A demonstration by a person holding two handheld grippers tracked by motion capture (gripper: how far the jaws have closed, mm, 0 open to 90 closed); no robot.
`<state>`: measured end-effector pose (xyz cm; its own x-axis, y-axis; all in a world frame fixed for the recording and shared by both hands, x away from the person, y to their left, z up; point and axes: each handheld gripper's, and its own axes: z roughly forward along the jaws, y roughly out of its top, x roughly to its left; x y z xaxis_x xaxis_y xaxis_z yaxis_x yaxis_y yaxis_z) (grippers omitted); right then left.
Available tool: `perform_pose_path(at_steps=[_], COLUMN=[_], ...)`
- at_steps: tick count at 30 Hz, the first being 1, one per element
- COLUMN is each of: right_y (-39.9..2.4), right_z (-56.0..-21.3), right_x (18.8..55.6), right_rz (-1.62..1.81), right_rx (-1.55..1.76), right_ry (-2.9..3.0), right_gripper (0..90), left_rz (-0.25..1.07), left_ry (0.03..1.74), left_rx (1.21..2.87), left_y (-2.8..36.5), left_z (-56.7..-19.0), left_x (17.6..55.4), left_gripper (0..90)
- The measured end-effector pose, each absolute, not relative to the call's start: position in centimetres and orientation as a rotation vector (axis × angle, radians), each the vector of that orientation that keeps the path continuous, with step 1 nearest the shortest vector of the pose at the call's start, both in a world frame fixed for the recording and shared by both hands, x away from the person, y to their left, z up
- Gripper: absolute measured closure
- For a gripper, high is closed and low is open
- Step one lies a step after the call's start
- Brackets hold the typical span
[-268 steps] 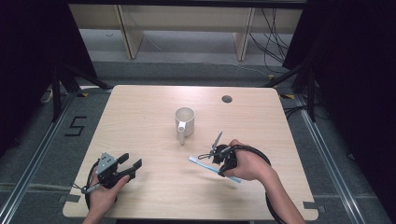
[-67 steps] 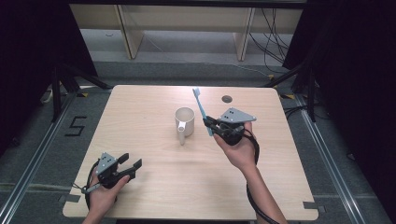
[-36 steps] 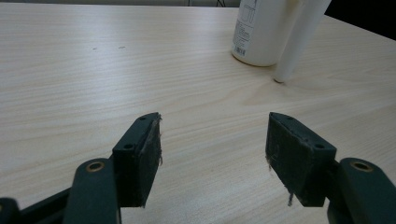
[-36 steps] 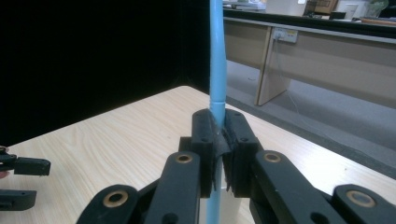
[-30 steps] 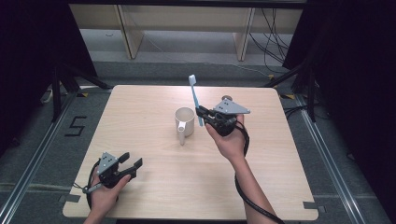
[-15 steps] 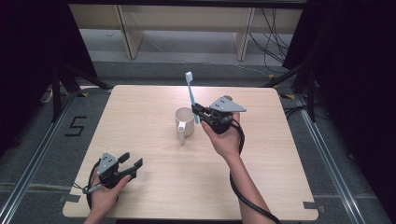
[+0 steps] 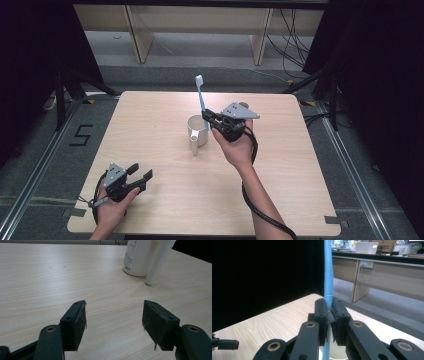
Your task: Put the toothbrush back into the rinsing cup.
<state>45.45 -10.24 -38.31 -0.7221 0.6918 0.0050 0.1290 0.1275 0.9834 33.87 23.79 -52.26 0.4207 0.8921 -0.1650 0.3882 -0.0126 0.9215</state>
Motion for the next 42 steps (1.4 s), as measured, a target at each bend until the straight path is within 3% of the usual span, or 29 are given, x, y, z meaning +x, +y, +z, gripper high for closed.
perform_pose_path(at_steps=[42], right_y=[-8.4], right_z=[-39.1], right_x=[46.4], right_rz=[1.683], right_rx=[0.807], right_ry=[1.928], right_gripper=[84.4], left_rz=[0.588], left_ry=[1.15], left_rx=[1.608], left_y=[23.8], left_z=[-52.2], left_x=[33.8], left_gripper=[35.3])
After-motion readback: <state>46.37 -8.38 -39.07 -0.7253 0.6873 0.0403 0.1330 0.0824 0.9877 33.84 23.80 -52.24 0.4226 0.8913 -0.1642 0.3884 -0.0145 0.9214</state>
